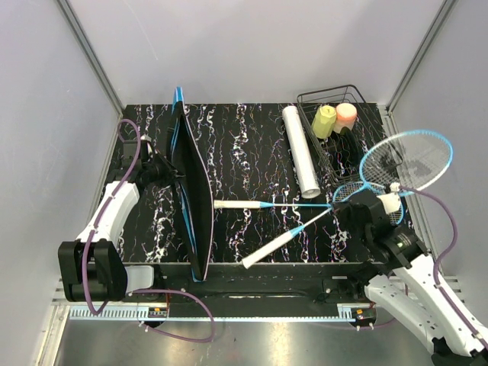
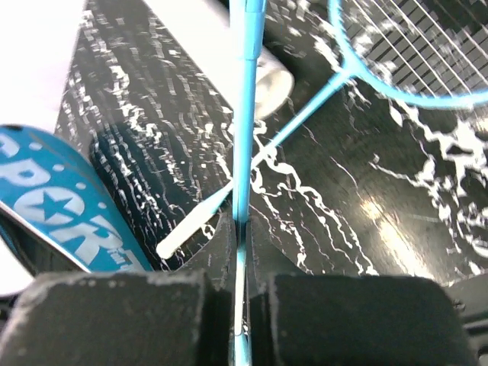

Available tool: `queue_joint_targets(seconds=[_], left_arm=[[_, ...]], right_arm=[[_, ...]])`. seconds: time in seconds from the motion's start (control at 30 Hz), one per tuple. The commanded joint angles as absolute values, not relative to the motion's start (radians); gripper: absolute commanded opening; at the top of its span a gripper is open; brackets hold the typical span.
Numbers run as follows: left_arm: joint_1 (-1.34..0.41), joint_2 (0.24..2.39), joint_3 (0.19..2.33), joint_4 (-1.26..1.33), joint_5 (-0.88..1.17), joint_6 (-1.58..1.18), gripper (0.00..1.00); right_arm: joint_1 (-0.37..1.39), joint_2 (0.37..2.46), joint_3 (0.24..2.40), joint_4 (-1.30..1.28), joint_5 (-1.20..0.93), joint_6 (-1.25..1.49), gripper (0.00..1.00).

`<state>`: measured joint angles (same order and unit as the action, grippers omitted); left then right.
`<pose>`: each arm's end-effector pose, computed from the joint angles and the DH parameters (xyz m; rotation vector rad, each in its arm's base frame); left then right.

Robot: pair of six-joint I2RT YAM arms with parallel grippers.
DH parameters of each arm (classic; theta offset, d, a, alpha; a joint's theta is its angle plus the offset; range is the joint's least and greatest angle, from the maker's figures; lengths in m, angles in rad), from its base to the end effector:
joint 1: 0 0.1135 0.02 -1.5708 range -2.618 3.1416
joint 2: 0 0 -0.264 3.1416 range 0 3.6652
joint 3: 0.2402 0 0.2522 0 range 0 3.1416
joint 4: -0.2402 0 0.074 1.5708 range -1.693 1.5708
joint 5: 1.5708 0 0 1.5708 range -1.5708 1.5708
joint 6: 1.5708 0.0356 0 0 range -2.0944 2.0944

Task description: Pack up the badminton gear

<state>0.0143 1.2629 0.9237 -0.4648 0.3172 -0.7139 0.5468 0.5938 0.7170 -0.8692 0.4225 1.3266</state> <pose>0.2659 -0.0073 0.2625 -0.7202 2.3311 -0.7024 0.1059 0.0474 0.2786 1.0645 2.0276 0.5139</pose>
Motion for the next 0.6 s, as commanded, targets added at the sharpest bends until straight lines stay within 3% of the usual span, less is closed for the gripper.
queue_joint_targets(seconds=[0.0, 0.1, 0.37, 0.5, 0.57], left_arm=[[0.021, 1.242, 0.969, -0.442, 0.281, -0.696, 0.00], [0.023, 1.249, 0.968, -0.443, 0.279, -0.698, 0.00], [0.021, 1.258, 0.966, -0.437, 0.299, -0.700, 0.00], [0.021, 1.255, 0.959, -0.436, 0.299, -0.701, 0.00], [0.021, 1.255, 0.957, -0.434, 0.298, -0.704, 0.00]], right_arm=[[0.546, 0.587, 0.859, -0.718, 0.454, 0.885, 0.00], [0.545, 0.670, 0.937, -0.591, 0.301, 0.647, 0.00], [0.558, 1.290, 1.380, -0.633, -0.340, 0.422, 0.00], [0.594, 1.509, 1.540, -0.805, -0.491, 0.399, 0.00], [0.670, 1.552, 1.612, -0.868, -0.456, 0.371, 0.00]])
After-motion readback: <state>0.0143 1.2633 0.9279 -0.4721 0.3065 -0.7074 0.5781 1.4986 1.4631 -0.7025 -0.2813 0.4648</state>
